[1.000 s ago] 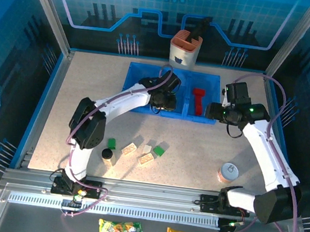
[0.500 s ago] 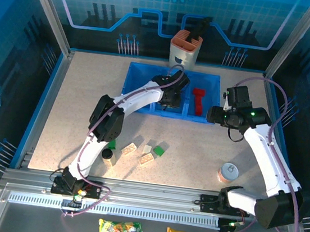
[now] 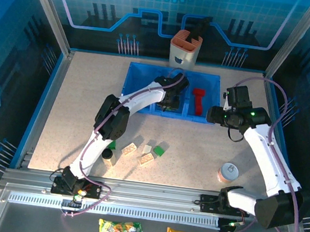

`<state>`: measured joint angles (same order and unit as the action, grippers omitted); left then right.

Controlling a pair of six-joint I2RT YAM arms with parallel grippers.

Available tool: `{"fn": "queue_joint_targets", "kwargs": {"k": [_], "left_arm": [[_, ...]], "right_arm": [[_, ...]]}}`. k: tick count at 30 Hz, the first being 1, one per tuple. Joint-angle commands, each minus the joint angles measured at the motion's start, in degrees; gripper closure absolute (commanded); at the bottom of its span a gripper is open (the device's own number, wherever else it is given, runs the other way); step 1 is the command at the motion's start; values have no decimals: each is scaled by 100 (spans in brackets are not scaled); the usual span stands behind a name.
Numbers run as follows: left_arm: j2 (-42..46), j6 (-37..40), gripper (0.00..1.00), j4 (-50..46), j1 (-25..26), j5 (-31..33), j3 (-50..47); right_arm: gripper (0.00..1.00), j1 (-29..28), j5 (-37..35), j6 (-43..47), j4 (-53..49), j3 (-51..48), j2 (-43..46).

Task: Sort the legos into containers by color
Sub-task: Place the lego in the container.

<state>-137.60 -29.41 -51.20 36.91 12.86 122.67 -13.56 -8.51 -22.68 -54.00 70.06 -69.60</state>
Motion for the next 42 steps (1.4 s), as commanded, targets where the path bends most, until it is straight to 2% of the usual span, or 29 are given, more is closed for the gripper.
{"fn": "queue_joint_targets", "kwargs": {"k": [1,18,35,42], "left_arm": [[-183,64,62,-152,-43,6,195],[-71,115,54,-96,-65,-25,195],[708,279,51,-288,-42,-195,139],[1197,305,51,-293,-29,-253,-256]], "right_arm": [[29,-60,70,7,-23,-50,26],[29,-73,135,-44,-76,-72,115],[30,-103,162,-56,-50,-19,-3],[30,-129,177,-53,-6,-53,-77]]}}
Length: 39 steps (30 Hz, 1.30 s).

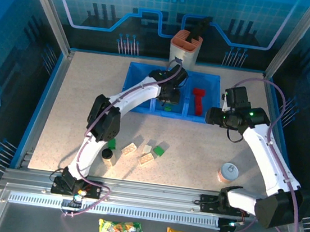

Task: Sort the legos into containers by color
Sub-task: Place the lego in the container, then pick up the lego from the bottom-left of the table.

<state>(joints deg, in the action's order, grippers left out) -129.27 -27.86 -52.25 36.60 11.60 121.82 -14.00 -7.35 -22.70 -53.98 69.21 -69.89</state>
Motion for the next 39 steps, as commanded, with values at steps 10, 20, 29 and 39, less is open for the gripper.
{"fn": "queue_joint_targets", "kwargs": {"k": [10,20,29,39], "left_arm": [[1270,179,51,-189,-3,-111,-1304],[2490,-95,51,-60,-156,-21,-3206],[3497,-316,50,4,-480,-82,-4870],[4310,-383,35,-155,-1033,31,-6214]], "right_arm": [[30,-161,103,-11,54,58,-172],[30,-226,226,-43,315,-157,-227],[30,-313,309,-70,397,-302,-174],[30,-348,296,-120,414,-397,47]]}}
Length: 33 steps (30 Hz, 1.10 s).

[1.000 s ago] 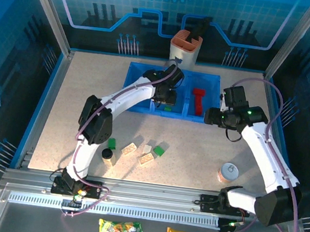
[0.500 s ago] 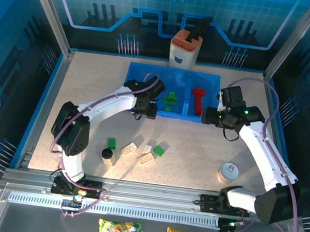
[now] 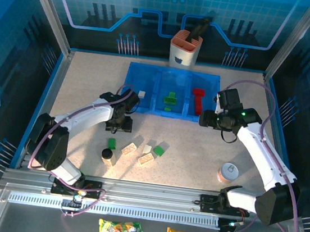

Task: Sort the legos into containers by color
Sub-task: Pick up the lego from the bottom-left of the table.

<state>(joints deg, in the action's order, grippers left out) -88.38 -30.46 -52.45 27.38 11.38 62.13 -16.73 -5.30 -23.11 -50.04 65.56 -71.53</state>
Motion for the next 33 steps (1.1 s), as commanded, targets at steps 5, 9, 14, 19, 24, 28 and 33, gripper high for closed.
{"fn": "queue_joint_targets", "kwargs": {"k": [5,9,14,19,24,28,33], "left_arm": [[391,-246,26,-37,-298,-33,-757],[453,-284,22,235,-428,-342,-1116],[418,-383,22,546,-485,-701,-1447],[248,-362,29,660,-505,-816,-1585],[161,-312,37,735,-506,-853,-1544],[78,-261,42,779,-515,-874,-1516],[-36,-259,48,840,-514,-911,-1475]], "right_arm": [[30,-92,64,-162,-45,-51,372],[30,-115,45,-200,-91,-94,497],[30,-119,-23,-197,-186,-114,586],[30,-129,-58,-219,-234,-69,612],[31,-137,-78,-251,-260,-127,697],[31,-146,-91,-282,-296,-199,774],[32,-146,-115,-284,-341,-237,842]]}}
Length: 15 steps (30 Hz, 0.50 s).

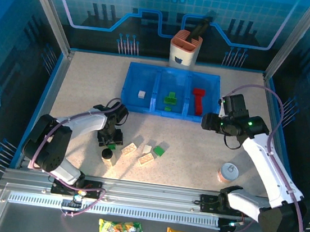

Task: Sort the legos into containers by color
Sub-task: Pick up the lego from the bottom-left of the table.

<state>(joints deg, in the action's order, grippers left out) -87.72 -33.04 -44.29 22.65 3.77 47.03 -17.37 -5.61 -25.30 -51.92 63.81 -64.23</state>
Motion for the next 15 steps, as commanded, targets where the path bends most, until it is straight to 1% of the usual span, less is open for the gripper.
{"fn": "queue_joint_targets", "kwargs": {"k": [1,11,15], "left_arm": [[-122,-9,50,33,-43,-165,44],[-197,16,61,87,-45,-196,66],[-234,34,65,67,-42,-193,109]], "right_arm": [[32,-83,-83,-59,-152,-61,113],[33,-84,-112,-66,-187,-53,112],[33,-88,-107,-67,-171,-51,99]]}}
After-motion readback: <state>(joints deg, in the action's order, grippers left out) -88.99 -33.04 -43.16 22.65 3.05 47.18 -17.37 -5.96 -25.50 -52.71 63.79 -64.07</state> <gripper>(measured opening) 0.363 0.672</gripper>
